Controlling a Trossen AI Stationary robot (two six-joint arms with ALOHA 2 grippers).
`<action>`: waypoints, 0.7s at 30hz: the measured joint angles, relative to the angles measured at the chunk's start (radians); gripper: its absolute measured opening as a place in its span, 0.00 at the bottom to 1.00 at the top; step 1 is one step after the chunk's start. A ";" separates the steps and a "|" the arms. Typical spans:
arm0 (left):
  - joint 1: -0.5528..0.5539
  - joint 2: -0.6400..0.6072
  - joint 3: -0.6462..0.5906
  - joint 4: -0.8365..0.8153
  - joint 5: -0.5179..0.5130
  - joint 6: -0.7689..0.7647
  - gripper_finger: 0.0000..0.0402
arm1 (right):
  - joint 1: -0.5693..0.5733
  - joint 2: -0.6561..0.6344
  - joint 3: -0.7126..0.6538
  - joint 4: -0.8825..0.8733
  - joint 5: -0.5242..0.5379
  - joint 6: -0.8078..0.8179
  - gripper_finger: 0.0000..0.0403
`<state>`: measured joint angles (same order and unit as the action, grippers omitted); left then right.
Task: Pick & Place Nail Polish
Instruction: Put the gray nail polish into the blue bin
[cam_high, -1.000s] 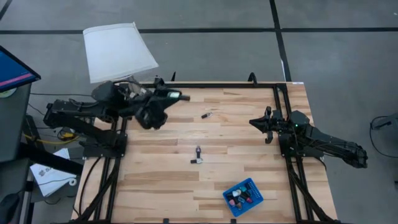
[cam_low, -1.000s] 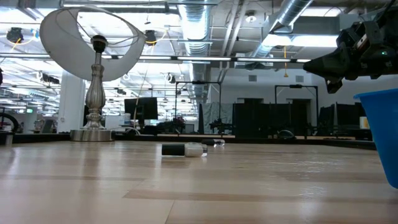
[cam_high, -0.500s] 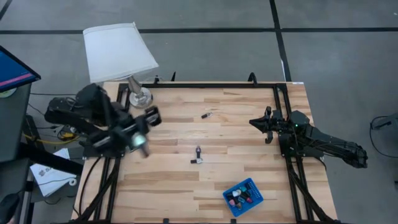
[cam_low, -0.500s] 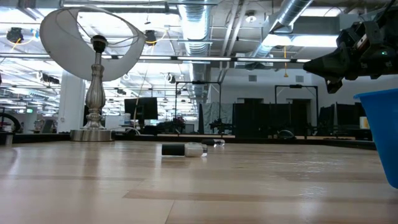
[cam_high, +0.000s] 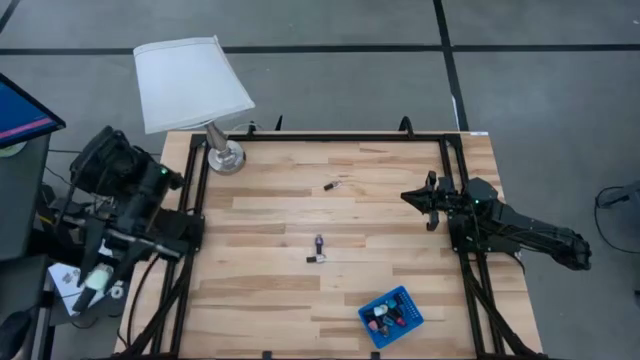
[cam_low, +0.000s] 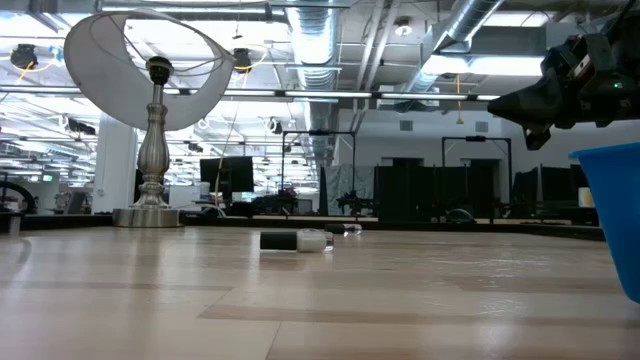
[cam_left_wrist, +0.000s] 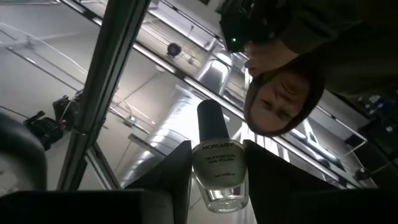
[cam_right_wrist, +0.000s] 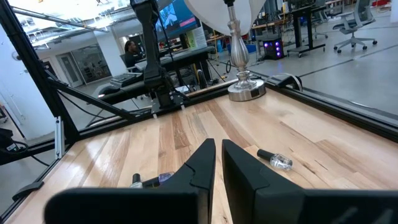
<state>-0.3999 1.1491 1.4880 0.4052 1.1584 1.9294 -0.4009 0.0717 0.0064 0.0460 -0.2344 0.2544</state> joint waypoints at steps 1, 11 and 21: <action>-0.011 0.008 0.005 -0.001 0.003 0.000 0.29 | 0.000 0.000 0.000 0.000 0.000 0.000 0.05; -0.060 0.033 0.021 0.001 -0.095 -0.012 0.29 | 0.000 0.000 0.000 0.000 0.000 0.000 0.05; -0.016 0.024 0.021 0.076 -0.842 -0.594 0.28 | 0.000 0.000 0.000 0.000 0.000 0.000 0.05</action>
<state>-0.4160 1.1733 1.5093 0.4817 0.3164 1.3353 -0.4009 0.0715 0.0065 0.0460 -0.2340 0.2546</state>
